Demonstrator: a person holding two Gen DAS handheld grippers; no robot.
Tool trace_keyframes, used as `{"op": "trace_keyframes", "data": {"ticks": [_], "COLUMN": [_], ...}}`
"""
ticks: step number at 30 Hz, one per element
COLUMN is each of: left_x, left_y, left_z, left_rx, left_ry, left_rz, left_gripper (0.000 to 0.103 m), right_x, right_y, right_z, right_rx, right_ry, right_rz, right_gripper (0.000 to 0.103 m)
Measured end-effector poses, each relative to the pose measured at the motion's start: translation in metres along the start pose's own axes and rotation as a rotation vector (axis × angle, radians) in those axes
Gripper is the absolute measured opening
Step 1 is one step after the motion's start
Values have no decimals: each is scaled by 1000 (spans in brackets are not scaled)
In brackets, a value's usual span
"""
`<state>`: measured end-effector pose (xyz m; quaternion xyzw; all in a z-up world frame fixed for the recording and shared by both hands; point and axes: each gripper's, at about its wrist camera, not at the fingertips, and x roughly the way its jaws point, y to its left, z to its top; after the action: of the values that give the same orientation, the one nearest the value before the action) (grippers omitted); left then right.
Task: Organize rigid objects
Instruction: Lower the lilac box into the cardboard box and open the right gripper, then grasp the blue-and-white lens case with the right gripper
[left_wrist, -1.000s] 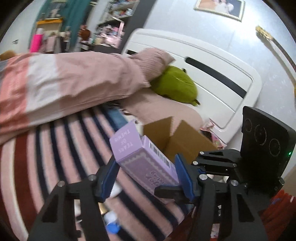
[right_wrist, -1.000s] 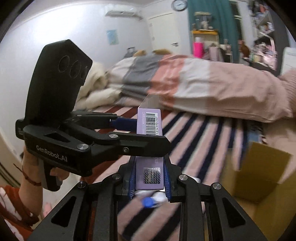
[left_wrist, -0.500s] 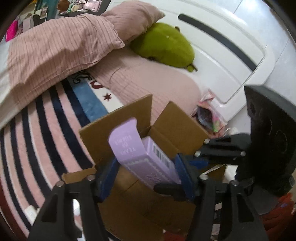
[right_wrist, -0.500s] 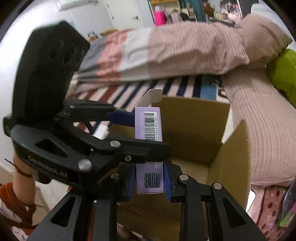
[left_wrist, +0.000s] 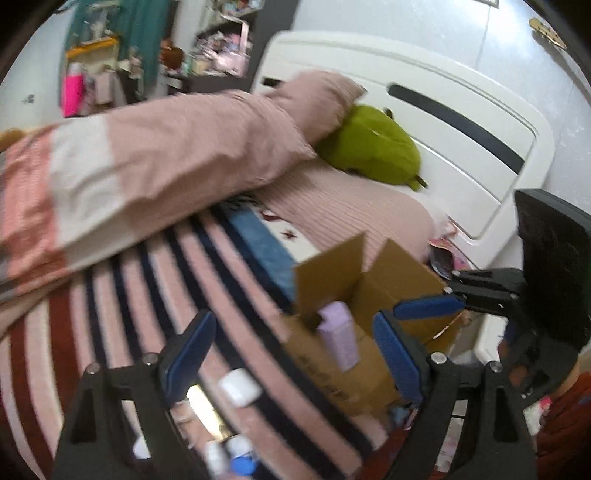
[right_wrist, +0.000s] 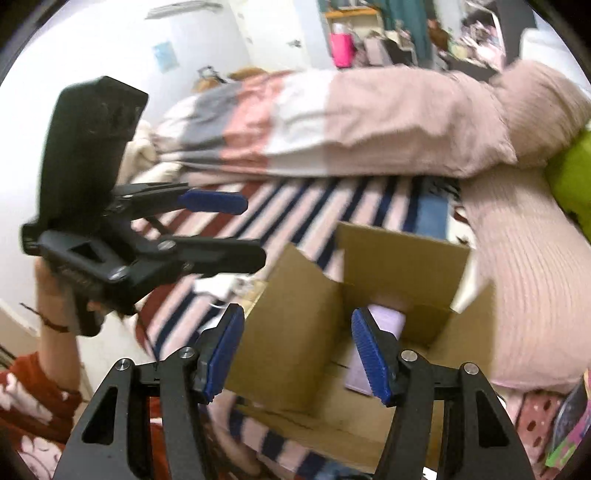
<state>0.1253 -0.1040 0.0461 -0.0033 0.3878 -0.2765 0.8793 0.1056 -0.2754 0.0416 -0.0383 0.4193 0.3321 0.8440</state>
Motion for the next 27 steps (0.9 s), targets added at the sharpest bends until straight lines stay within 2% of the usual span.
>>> {"op": "trace_keyframes", "data": {"ticks": [5,9,12,15,20,22,27], "left_x": [-34,-47,-47,-42,-36,-34,-31], "left_y": [50,90,111,125,133,133,133], "left_z": [-40,-79,-110,-137,-172,-180,-189], "left_rx": [-63,-124,-164,-193,-220,-231,-249], "left_ry": [-47,-58,-52,-37,-15,-4,8], "left_rz": [124,189,227,239,230,223,214], "left_gripper": [85,85,85,85,85,85,85], "right_x": [32,75,113,151,199,211,232], "right_y": [67,109,123,122,100,86,80], "right_z": [9,6,-8,-28,-66,-73,-84], "right_rx": [-105,-170,-179,-170,-156,-159,-226], "right_ry": [-17,40,103,171,243,248,241], "right_rz": [100,161,183,164,39,24,12], "right_gripper": [57,57,57,57,59,63,63]}}
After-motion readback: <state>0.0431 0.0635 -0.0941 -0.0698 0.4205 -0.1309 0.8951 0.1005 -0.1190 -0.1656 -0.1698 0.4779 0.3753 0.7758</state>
